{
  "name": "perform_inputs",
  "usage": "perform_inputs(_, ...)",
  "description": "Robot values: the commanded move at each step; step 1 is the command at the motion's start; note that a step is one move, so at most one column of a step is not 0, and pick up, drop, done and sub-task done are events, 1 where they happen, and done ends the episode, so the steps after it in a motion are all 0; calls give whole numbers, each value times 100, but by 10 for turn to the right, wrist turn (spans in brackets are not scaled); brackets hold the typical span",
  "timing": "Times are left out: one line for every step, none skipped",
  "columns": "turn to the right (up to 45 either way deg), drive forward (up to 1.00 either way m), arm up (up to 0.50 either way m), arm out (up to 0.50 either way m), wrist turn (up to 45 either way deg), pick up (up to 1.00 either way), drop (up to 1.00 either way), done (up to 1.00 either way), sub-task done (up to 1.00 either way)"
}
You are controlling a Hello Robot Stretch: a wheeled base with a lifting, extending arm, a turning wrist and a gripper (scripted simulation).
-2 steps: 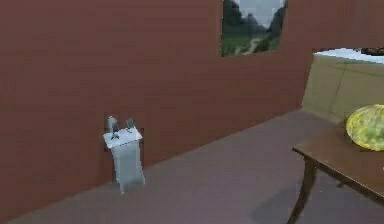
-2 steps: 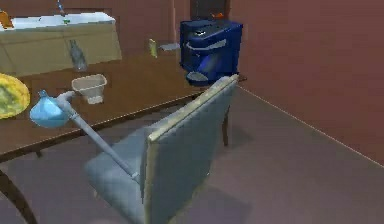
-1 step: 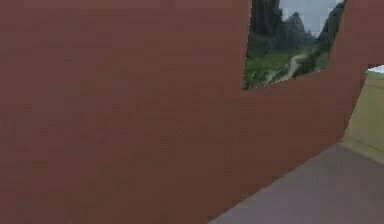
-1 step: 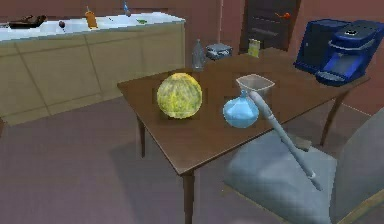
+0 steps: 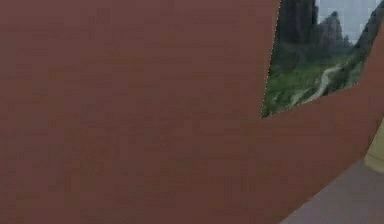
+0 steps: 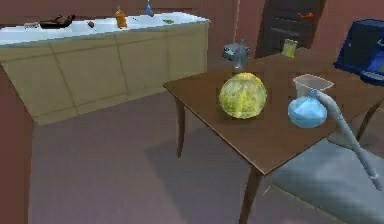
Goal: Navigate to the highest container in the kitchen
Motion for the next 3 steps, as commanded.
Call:
perform_inputs(450, 0, 0, 0, 0, 0, 0, 0, 0)
perform_inputs(120, 0, 0, 0, 0, 0, 0, 0, 0)
perform_inputs(0, 100, 0, 0, 0, 0, 0, 0, 0)
